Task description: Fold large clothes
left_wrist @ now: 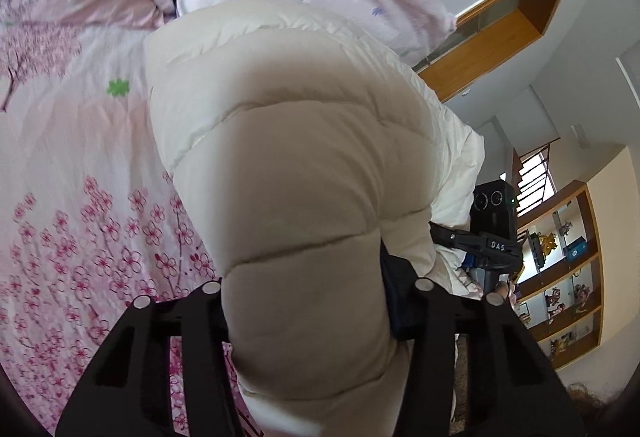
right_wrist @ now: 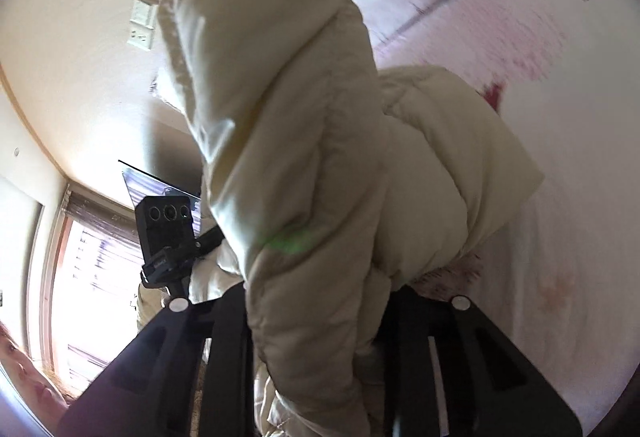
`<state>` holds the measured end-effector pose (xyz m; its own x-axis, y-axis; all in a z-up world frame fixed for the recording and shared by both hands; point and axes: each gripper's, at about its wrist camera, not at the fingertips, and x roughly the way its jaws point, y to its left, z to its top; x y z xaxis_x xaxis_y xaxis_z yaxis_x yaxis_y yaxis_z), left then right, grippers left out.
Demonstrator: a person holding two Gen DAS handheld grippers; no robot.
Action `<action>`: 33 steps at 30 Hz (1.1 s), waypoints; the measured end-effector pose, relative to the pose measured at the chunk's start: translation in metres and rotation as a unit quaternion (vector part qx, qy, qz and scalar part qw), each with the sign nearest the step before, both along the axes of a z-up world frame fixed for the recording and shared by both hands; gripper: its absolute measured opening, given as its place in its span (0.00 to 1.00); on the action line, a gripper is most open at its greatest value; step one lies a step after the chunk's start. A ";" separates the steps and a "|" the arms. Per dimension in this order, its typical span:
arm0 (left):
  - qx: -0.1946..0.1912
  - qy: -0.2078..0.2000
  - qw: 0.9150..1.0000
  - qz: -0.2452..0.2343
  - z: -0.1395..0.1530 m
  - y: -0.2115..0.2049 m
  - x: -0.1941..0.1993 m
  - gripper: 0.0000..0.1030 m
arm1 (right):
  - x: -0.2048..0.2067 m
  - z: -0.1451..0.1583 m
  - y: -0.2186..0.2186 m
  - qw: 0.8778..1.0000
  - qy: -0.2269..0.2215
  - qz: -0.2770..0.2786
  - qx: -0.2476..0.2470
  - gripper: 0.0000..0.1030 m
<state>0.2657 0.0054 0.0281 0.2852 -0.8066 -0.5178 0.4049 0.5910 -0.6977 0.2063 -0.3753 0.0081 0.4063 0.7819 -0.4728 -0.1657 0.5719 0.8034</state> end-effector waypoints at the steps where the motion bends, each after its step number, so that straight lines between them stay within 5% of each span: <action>1: 0.001 -0.007 1.000 0.004 0.004 0.003 -0.001 0.47 | 0.001 0.004 0.003 1.000 -0.006 0.003 0.000 0.20; 10: 0.028 -0.060 0.995 0.072 0.037 0.051 0.009 0.47 | 0.044 0.034 0.035 0.997 -0.059 0.041 -0.006 0.20; 15: 0.055 -0.056 0.991 0.110 0.037 0.080 0.027 0.47 | 0.078 0.026 0.048 0.996 -0.064 0.055 -0.002 0.20; 21: 0.109 -0.005 0.986 0.127 -0.001 0.096 0.058 0.51 | 0.115 -0.026 0.063 0.997 0.020 0.045 -0.059 0.25; 24: 0.123 -0.005 0.985 0.121 -0.009 0.095 0.063 0.54 | 0.119 -0.045 0.055 0.996 0.062 0.037 -0.044 0.28; 27: 0.156 -0.013 0.980 0.121 -0.013 0.088 0.070 0.59 | 0.125 -0.056 0.055 0.994 0.092 0.023 -0.044 0.36; 29: 0.175 -0.016 0.976 0.126 -0.012 0.078 0.076 0.63 | 0.121 -0.061 0.049 0.992 0.111 0.013 -0.050 0.52; 33: 0.190 -0.034 0.970 0.146 0.002 0.077 0.063 0.70 | 0.101 -0.041 0.036 0.990 0.087 -0.012 -0.108 0.64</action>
<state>0.3290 0.0821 0.0303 0.5167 -0.4402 -0.7343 0.2193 0.8971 -0.3835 0.3076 -0.3396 -0.0333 0.3216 0.6455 -0.6927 -0.0195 0.7360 0.6767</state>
